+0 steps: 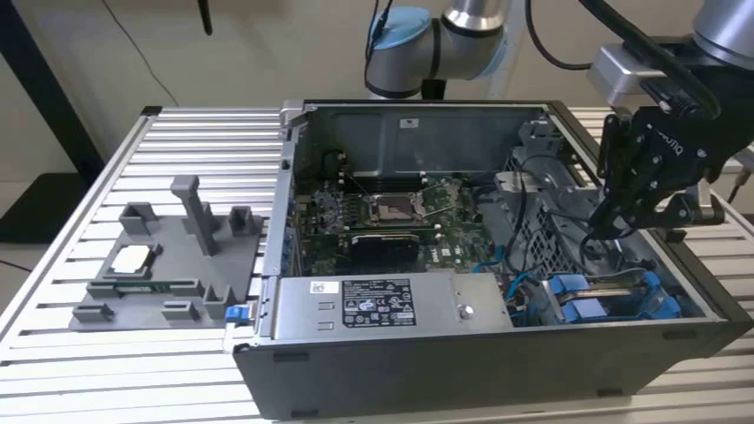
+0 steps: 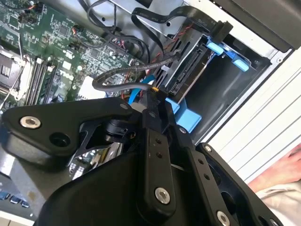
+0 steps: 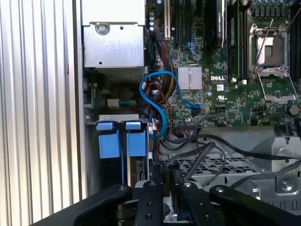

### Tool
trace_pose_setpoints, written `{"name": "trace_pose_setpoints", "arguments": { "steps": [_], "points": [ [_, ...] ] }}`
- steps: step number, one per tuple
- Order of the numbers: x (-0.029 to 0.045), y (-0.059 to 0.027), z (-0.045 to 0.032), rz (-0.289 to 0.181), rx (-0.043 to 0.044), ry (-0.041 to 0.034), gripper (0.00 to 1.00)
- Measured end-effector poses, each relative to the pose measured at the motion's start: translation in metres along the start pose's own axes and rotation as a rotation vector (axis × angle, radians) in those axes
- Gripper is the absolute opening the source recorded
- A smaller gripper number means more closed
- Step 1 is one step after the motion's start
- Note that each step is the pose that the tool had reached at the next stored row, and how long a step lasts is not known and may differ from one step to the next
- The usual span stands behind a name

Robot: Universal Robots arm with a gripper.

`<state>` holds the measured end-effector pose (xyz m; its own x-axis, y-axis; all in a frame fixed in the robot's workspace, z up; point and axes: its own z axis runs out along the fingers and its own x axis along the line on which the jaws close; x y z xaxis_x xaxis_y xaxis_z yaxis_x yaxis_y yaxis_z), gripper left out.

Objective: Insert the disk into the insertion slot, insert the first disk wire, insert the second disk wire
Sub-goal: 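Insert the first disk wire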

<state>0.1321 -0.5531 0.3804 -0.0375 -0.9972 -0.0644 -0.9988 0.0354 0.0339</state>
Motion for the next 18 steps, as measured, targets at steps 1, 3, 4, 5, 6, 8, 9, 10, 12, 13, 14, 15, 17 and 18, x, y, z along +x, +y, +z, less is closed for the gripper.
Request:
{"name": "trace_pose_setpoints", "arguments": {
  "steps": [1,3,4,5,6,8,9,10,12,13,14,15,17,18],
  "points": [
    [0.0004,-0.001,0.0003,0.0,0.0,0.0002,0.19],
    [0.0014,-0.0031,0.0011,0.0,-0.0001,0.0002,0.19],
    [0.002,-0.004,0.0016,0.0,-0.0001,0.0002,0.19],
    [0.0027,-0.0047,0.0023,0.0,-0.0002,0.0002,0.19],
    [0.0033,-0.0055,0.003,0.0,-0.0001,0.0002,0.19],
    [0.0045,-0.0072,0.0044,0.0,-0.0002,0.0001,0.19],
    [0.0049,-0.008,0.0053,0.0,-0.0001,0.0,0.19],
    [0.0052,-0.0081,0.0062,0.0,-0.0002,0.0001,0.19],
    [0.0053,-0.0081,0.0066,0.0,-0.001,-0.0224,0.19],
    [0.0053,-0.0082,0.0068,-0.001,-0.0014,-0.035,0.19],
    [0.0053,-0.0082,0.0068,-0.001,-0.0018,-0.046,0.19],
    [0.0053,-0.0082,0.007,-0.002,-0.002,-0.0526,0.19],
    [0.0052,-0.0095,0.0073,-0.002,-0.002,-0.0518,0.19],
    [0.0055,-0.0103,0.0075,-0.001,-0.0019,-0.0488,0.19]
  ]
}}
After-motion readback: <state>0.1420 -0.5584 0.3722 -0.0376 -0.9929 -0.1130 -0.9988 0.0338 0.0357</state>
